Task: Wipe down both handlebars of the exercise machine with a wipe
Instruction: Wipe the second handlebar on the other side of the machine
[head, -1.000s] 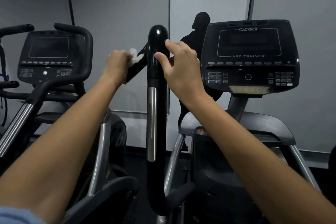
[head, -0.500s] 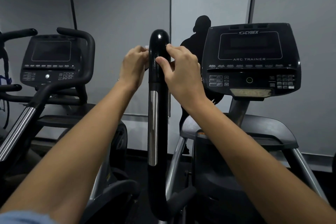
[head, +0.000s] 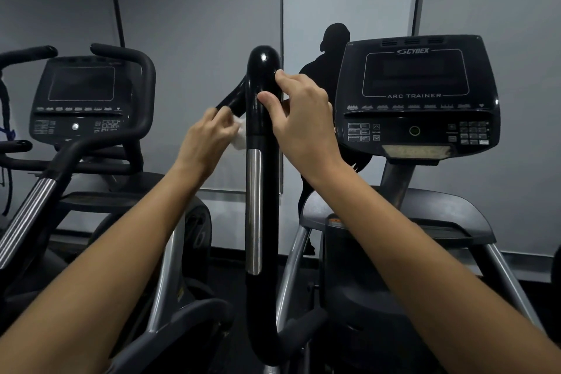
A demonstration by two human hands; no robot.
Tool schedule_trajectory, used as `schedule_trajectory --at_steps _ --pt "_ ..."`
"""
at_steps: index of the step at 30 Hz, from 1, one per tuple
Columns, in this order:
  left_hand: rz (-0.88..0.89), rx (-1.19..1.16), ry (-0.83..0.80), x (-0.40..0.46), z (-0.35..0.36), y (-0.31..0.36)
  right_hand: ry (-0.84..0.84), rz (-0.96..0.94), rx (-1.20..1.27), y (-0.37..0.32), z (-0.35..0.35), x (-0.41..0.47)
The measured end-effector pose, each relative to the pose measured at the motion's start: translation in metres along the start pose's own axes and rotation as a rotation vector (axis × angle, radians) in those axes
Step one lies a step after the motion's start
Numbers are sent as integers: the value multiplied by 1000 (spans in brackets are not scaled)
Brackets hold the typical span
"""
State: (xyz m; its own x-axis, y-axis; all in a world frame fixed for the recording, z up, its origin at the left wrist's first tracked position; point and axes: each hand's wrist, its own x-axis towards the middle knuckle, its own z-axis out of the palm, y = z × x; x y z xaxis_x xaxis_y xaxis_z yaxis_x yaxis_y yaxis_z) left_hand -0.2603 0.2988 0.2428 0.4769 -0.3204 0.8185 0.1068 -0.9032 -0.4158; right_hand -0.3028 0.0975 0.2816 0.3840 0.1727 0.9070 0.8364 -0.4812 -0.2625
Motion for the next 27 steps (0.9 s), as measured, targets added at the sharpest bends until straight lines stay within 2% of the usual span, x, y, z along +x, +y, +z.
schedule_trajectory --at_steps 2,5,9,11,14,18,20,24,27 --pt "-4 -36 36 19 -10 2 4 1 -5 -1 1 0" --pt "-6 -47 0 34 -14 3 2 3 -5 0 1 0" --pt "-20 -2 -46 13 -4 -5 -2 1 -7 1 1 0" --pt "-40 -58 -55 -2 -1 -13 -8 -1 3 1 0 0" --pt "-136 -157 0 -5 -10 -14 -6 3 7 0 0 0" --pt "-362 -316 187 34 -17 -11 4 2 11 1 1 -1" --pt "-412 -409 177 56 -20 -8 10 2 13 1 1 -1" --pt "-303 -290 27 69 -28 5 24 -5 18 1 3 -1" --pt "-257 -234 28 50 -28 -1 28 -15 18 3 3 -1"
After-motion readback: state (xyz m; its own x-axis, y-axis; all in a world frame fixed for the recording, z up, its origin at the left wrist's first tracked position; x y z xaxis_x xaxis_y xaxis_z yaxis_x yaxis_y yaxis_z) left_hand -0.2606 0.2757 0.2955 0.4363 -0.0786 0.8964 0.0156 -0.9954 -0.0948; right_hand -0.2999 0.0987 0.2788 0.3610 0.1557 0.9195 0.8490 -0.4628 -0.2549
